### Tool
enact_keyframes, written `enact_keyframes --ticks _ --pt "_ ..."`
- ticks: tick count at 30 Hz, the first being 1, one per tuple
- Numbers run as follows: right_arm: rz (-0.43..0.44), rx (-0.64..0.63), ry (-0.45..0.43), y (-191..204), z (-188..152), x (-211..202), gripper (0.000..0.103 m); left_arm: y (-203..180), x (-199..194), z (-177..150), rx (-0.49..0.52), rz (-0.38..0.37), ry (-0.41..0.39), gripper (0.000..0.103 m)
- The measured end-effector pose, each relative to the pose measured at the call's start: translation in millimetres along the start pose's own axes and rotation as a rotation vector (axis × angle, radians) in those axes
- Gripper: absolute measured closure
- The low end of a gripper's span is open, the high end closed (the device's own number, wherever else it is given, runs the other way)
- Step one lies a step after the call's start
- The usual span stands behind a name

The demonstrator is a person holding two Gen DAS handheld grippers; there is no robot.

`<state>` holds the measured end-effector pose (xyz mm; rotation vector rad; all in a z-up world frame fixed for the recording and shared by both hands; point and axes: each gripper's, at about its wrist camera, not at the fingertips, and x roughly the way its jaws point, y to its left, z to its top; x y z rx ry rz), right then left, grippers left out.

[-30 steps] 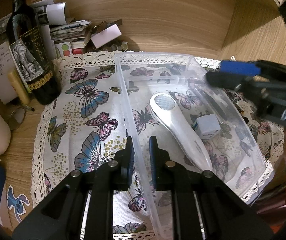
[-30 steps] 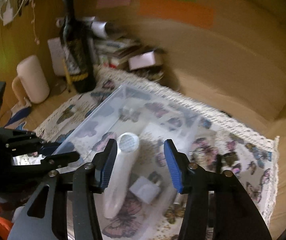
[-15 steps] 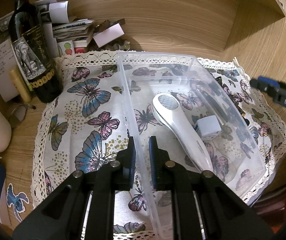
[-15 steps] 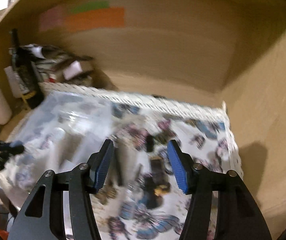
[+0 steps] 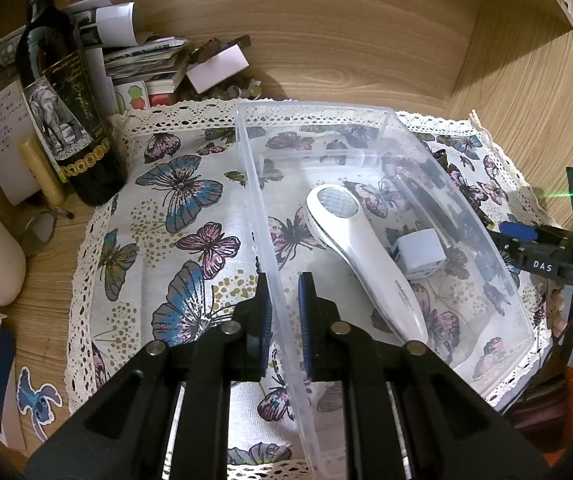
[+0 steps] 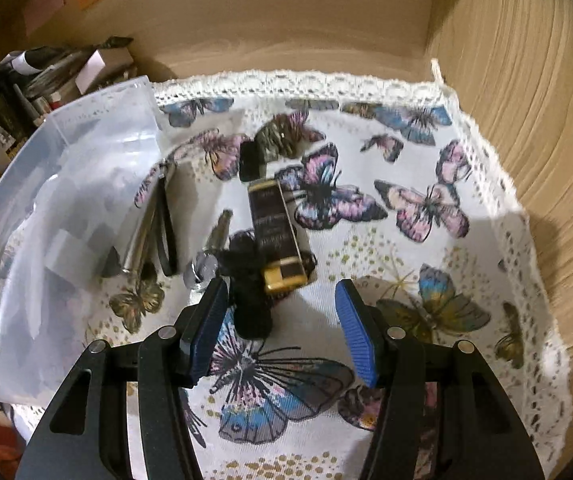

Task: Organize rigid objects
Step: 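Grasp the small black clip with the right gripper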

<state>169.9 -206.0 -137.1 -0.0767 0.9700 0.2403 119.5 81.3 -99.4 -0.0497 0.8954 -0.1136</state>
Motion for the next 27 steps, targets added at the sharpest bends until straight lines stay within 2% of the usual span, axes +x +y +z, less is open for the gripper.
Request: enact_keyframes --ticks 2,8,22,24,27 --pt "0.002 -0.003 0.006 0.4 -1.9 3.5 0.051 -0.6 0.1 -0.3 0.002 0.004 -0.002 0.091" --pt "0.036 0.004 0.007 1.1 3.2 10.5 0.065 -0.9 0.2 -1.0 0.0 0.002 -0.001 0.091" --pt "0.017 0.023 0.02 -5.2 -6.0 2.5 0.068 -1.1 -0.2 -0.9 0.002 0.003 -0.003 0.091" --pt "0.021 0.022 0.021 -4.4 -8.9 -0.4 0.079 -1.3 -0.2 -0.9 0.001 0.002 -0.003 0.091" --pt "0.061 0.016 0.03 -1.2 -6.6 -1.6 0.083 -2.2 -0.6 -0.1 0.0 0.002 -0.002 0.091"
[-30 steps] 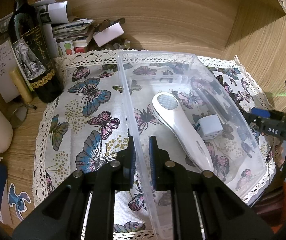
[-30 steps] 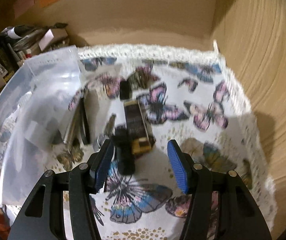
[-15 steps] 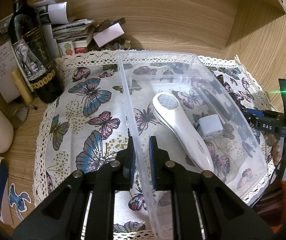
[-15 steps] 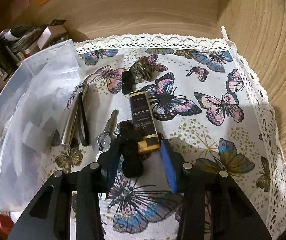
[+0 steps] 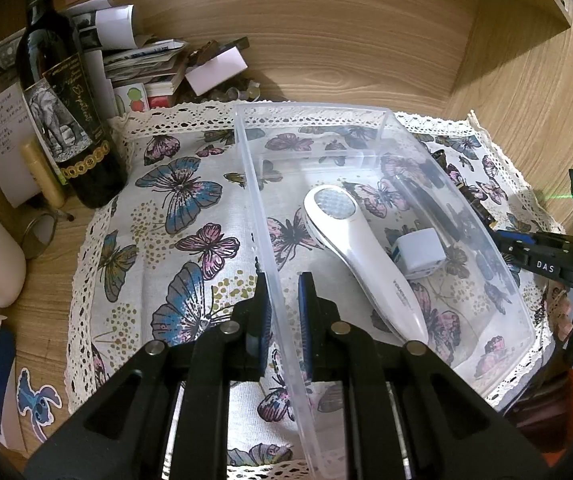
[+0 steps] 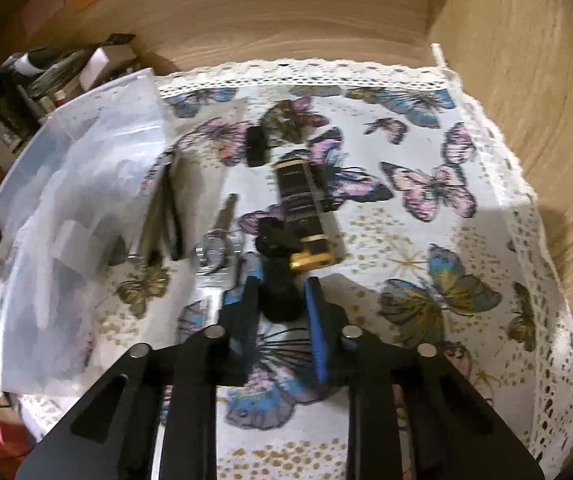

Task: Organize rigid objects
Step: 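Grasp the small black clip with the right gripper, then carry the black clip into the clear box and open the right gripper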

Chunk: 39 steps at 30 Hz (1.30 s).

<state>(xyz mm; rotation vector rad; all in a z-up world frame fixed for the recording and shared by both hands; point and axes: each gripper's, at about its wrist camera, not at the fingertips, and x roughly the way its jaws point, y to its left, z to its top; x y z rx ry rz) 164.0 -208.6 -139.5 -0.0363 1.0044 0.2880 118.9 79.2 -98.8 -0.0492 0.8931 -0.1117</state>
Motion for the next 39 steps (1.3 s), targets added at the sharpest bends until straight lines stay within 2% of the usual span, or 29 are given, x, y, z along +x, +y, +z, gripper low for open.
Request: enact_keyframes --ticks 4,11,20,29,39 --pt "-0.019 -0.045 0.007 11.9 7.2 7.7 0.083 0.1 -0.1 0.0 0.001 0.001 -0.001 0.091" --pt "-0.033 -0.043 -0.011 15.8 19.8 18.6 0.084 -0.1 -0.1 -0.2 0.001 0.0 -0.001 0.091" --pt "0.001 -0.051 -0.128 29.7 32.2 -19.8 0.084 -0.7 -0.3 0.3 0.001 0.0 -0.003 0.091" --pt "0.054 -0.147 -0.254 74.9 62.4 -52.7 0.084 -0.1 -0.2 0.6 -0.002 -0.01 -0.007 0.091" --pt "0.116 -0.266 -0.252 126.4 77.4 -41.8 0.084 2.8 0.4 -0.1 -0.004 -0.023 -0.011 0.091"
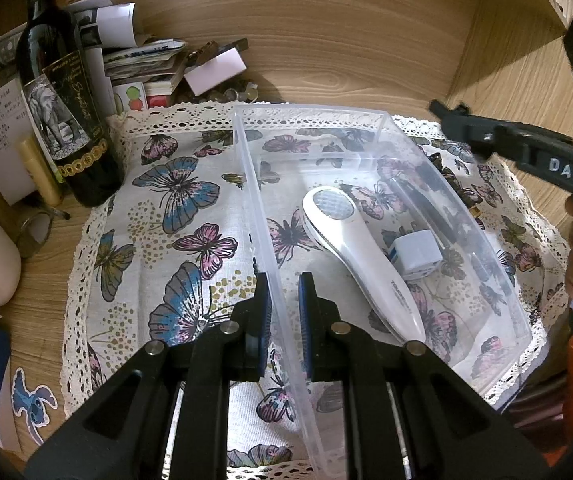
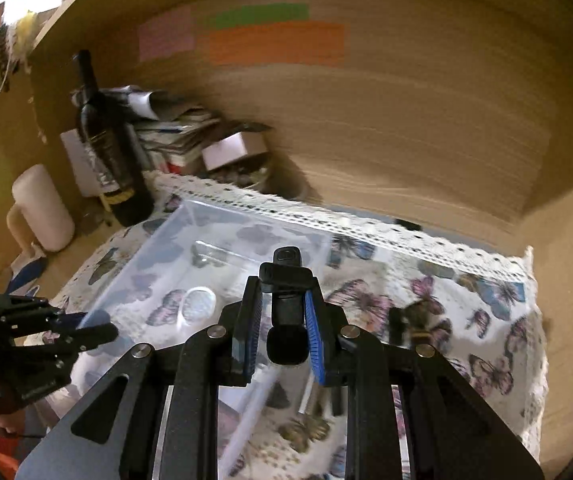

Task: Organize rigid objects
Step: 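Carry the black clip into the clear box and open the right gripper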

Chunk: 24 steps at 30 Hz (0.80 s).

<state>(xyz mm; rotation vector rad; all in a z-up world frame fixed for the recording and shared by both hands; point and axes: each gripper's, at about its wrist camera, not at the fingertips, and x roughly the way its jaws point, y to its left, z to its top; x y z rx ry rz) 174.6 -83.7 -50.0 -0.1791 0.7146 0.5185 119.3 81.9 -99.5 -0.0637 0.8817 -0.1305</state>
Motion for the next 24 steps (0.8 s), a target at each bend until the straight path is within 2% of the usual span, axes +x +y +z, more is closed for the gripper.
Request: enact_keyframes --ticks 8,17,21,24 --pt "0.047 -0.044 0.097 20.6 -0.3 36.8 0.084 0.9 -0.2 -1.8 0.003 -0.006 -0.006 0.091" --pt "0.059 -0.083 0.191 29.7 -8.6 56.8 0.084 1.5 -0.4 -2.0 0.002 -0.009 -0.007 0.091" --pt "0.058 -0.095 0.187 33.3 -10.0 55.0 0.071 1.5 -0.5 -2.1 0.002 -0.009 -0.007 0.091" --pt "0.058 -0.097 0.165 32.9 -8.0 50.1 0.07 1.8 -0.5 -2.1 0.003 -0.009 -0.007 0.091"
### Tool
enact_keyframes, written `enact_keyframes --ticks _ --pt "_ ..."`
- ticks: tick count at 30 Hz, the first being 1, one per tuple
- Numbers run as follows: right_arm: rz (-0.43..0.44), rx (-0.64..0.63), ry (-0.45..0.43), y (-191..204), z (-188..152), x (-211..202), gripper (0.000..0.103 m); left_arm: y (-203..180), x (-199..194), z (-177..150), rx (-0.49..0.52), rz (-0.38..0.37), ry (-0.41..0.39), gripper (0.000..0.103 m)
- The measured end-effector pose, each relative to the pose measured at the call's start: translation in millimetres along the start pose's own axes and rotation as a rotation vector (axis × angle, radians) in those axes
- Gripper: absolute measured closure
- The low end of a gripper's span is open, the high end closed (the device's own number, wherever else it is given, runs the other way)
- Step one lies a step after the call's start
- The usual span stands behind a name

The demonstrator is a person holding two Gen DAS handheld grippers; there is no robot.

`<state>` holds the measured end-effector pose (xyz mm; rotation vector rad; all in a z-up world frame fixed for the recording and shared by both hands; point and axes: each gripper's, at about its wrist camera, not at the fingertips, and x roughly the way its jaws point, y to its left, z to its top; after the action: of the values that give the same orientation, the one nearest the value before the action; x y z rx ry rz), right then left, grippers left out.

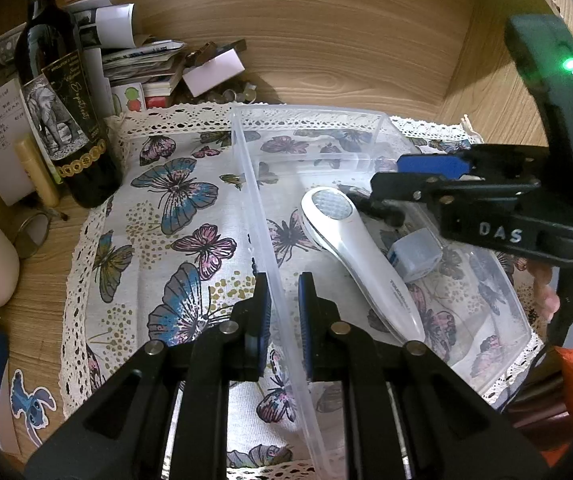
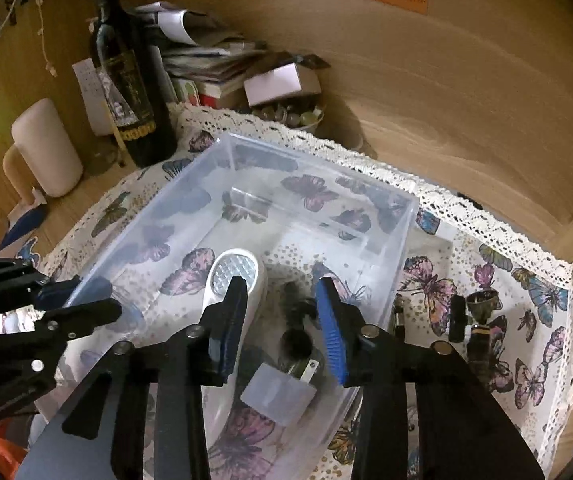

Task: Organize rigid objects
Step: 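Carry the black clip into the clear box and open the right gripper, then grasp the black-and-gold rectangular case with the right gripper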

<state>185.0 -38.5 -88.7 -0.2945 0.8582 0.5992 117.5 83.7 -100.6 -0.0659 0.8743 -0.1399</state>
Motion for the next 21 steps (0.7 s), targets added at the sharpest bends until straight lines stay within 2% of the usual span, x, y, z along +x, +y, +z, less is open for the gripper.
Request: enact_keyframes --ticks 10,15,21 --pt "-0.048 0.036 -0.106 -14.3 5.5 -37.3 0.065 -0.4 -0.1 0.0 0.002 0.001 0.001 0.091" --pt "-0.101 0.072 -0.146 -34.0 4.0 -54.9 0.065 -1.0 -0.4 -0.5 0.004 0.004 0.0 0.091" --pt "-0.163 0.144 -0.155 -69.6 -5.1 -63.4 0.065 -1.6 -0.3 -0.6 0.006 0.008 0.001 0.091"
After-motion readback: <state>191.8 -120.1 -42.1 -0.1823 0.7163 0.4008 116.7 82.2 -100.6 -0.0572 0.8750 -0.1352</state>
